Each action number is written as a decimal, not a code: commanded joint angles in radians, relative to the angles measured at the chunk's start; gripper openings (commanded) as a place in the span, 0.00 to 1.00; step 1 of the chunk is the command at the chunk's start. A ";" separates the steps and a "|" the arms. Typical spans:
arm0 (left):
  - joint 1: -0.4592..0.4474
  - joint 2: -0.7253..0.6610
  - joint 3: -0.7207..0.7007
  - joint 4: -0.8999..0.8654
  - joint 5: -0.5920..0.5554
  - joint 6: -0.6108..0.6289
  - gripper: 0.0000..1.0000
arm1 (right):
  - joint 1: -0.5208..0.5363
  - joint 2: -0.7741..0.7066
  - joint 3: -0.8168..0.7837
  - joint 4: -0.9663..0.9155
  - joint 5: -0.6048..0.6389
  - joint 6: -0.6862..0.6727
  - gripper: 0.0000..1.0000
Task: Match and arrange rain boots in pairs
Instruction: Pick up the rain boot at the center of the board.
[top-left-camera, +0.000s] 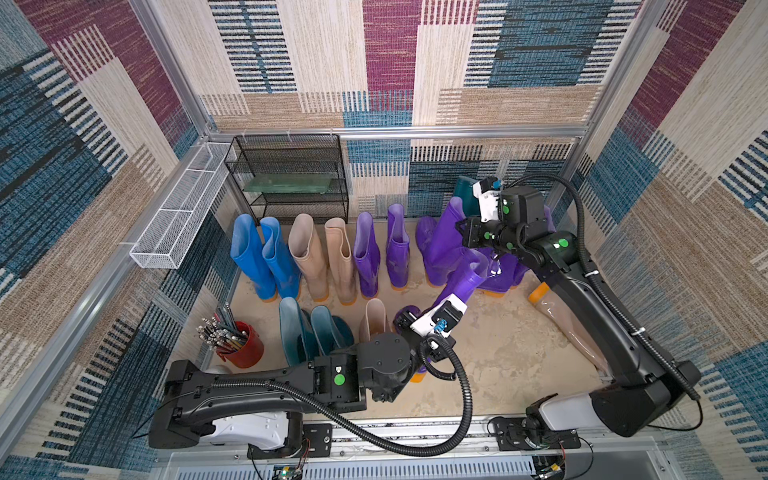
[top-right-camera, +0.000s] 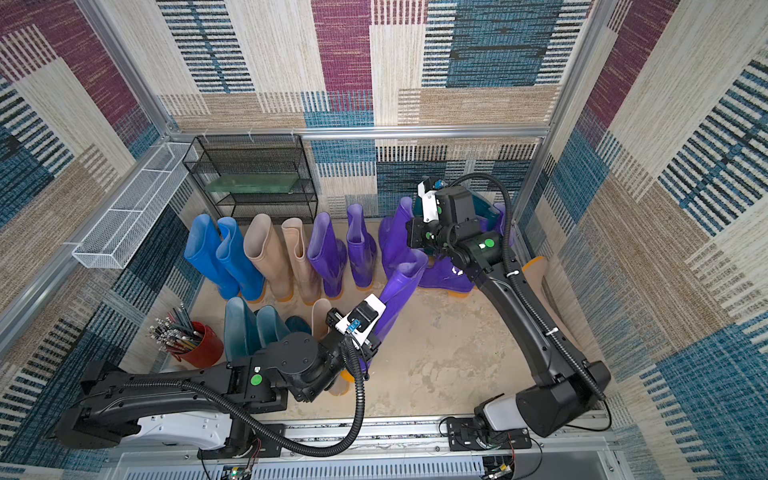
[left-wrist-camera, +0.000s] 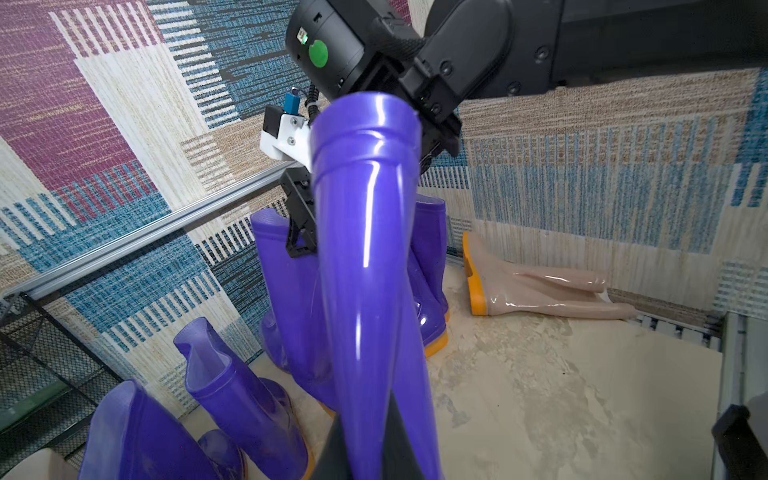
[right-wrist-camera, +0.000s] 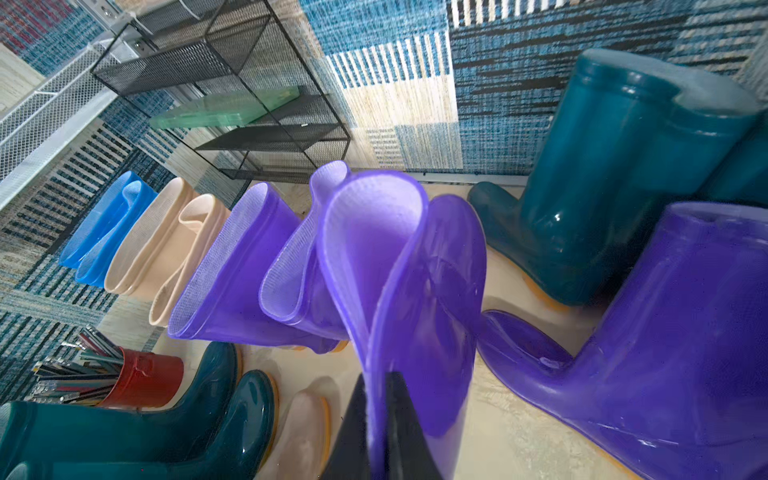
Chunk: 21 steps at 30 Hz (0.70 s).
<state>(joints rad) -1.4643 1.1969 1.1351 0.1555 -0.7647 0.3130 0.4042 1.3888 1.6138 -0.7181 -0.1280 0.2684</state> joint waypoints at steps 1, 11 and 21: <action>0.020 0.000 0.032 0.078 -0.038 0.037 0.00 | -0.008 -0.065 -0.052 0.050 0.029 -0.017 0.00; 0.084 -0.059 0.072 0.022 0.091 -0.001 0.00 | -0.176 -0.205 -0.266 0.091 -0.030 -0.013 0.00; 0.160 -0.025 0.071 0.020 0.227 -0.078 0.00 | -0.190 -0.265 -0.317 0.077 -0.141 0.007 0.00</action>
<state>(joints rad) -1.3216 1.1557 1.2037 0.1001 -0.5976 0.2714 0.2062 1.1652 1.3125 -0.7074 -0.2142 0.2707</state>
